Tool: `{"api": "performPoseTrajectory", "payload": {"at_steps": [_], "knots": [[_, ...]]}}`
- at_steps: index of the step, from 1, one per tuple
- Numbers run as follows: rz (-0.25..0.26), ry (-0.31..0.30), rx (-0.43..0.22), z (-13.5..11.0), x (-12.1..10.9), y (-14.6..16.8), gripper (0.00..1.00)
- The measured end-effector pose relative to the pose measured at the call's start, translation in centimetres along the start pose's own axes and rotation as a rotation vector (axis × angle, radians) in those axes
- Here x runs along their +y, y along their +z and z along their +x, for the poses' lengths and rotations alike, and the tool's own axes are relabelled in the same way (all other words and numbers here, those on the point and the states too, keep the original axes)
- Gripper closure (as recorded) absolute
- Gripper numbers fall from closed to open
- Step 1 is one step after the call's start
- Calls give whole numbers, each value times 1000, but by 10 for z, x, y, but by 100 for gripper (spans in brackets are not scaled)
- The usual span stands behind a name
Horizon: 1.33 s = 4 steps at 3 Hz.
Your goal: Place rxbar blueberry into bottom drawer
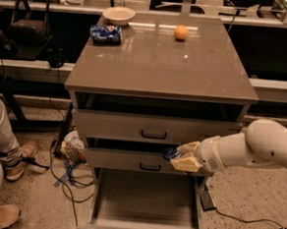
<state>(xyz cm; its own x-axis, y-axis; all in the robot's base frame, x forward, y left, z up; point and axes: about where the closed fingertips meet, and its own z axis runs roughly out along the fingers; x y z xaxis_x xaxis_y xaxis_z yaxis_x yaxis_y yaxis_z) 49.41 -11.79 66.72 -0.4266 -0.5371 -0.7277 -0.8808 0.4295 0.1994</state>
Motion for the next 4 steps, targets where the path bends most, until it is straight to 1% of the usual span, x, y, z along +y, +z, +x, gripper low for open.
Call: {"api": "performPoseTrajectory", "payload": {"at_steps": [1, 2, 3, 4], "knots": [[-50, -2, 45, 50, 1, 70, 100], [-156, 76, 21, 114, 6, 170, 100], [-182, 101, 18, 125, 14, 178, 100], [-176, 98, 24, 124, 13, 180, 100]]}}
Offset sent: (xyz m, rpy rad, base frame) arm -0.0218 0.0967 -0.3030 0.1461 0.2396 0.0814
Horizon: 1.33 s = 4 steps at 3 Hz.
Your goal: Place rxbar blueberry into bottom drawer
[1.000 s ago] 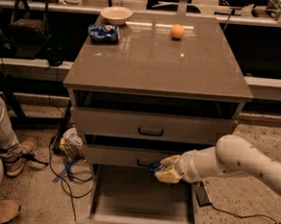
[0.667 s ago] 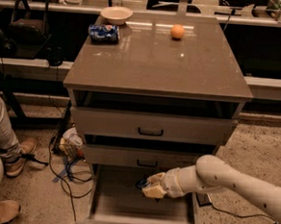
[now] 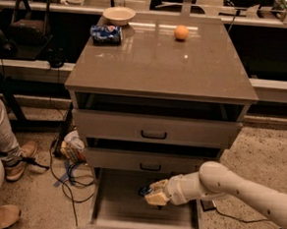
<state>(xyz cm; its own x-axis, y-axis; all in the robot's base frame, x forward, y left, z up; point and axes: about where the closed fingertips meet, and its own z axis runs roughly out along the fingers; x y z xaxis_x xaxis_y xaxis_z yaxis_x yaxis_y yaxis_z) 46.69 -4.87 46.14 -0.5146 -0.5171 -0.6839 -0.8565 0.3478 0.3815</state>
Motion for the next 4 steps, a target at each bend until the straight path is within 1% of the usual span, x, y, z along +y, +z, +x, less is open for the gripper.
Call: {"api": "performPoseTrajectory", "payload": {"at_steps": [1, 2, 3, 4], "knots": [[-5, 46, 43, 29, -15, 51, 100], [-21, 109, 31, 62, -37, 104, 100], [-28, 171, -6, 84, -57, 152, 86], [-13, 210, -47, 94, -75, 182, 63]]}}
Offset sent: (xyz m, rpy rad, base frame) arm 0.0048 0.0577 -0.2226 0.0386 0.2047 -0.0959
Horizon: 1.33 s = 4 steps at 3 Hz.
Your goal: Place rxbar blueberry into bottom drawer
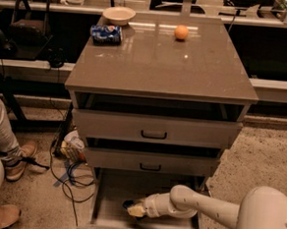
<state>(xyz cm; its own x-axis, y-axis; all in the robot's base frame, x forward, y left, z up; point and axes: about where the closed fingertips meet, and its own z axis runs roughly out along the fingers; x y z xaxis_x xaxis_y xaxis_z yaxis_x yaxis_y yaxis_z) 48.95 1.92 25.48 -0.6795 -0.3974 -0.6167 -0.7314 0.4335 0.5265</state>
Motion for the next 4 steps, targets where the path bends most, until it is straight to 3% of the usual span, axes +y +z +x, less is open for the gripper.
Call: {"api": "performPoseTrajectory", "payload": {"at_steps": [2, 3, 4], "knots": [[38, 50, -71, 10, -25, 31, 17], [90, 65, -74, 22, -39, 21, 0], [192, 102, -63, 49, -56, -25, 0]]}}
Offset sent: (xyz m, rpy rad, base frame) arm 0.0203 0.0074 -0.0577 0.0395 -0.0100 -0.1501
